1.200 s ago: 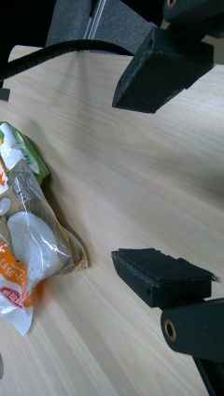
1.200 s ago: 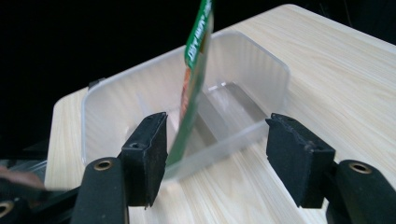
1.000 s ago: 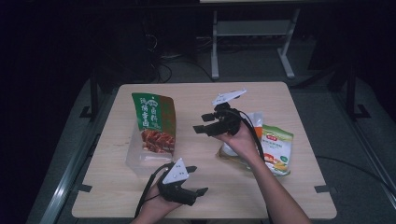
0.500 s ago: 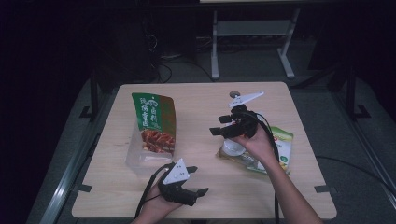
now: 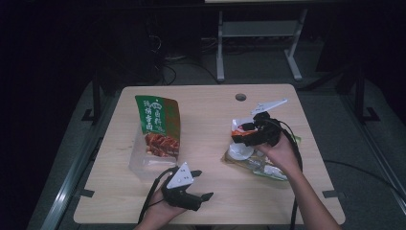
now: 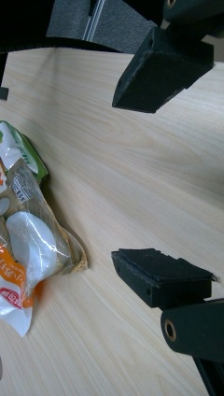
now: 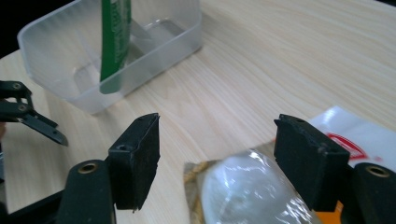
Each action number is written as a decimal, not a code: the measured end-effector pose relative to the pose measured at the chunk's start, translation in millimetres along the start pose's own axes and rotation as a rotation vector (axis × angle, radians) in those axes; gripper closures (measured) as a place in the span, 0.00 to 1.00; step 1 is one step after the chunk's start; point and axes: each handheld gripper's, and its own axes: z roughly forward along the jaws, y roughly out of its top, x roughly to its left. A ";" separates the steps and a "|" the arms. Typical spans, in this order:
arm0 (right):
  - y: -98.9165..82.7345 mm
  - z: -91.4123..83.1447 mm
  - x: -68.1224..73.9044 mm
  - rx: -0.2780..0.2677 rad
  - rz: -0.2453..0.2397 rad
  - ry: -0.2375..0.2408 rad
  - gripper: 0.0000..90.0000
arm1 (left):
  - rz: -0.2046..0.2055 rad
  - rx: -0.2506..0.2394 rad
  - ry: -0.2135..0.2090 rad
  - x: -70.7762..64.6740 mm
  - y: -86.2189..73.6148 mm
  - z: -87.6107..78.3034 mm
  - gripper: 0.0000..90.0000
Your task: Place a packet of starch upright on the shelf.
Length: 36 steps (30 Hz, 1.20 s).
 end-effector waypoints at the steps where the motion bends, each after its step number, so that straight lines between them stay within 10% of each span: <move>1: -2.9 -2.3 -2.7 0.002 0.004 -0.004 0.34 | 0.000 -0.001 0.000 0.0 0.1 -0.1 0.24; 26: -65.4 -21.7 -62.8 0.088 0.200 -0.132 0.34 | -0.010 0.000 -0.002 -1.0 0.3 4.8 0.24; 36: -69.4 -3.0 -84.8 0.066 0.249 -0.080 0.49 | -0.031 -0.003 -0.018 0.9 4.4 12.7 0.25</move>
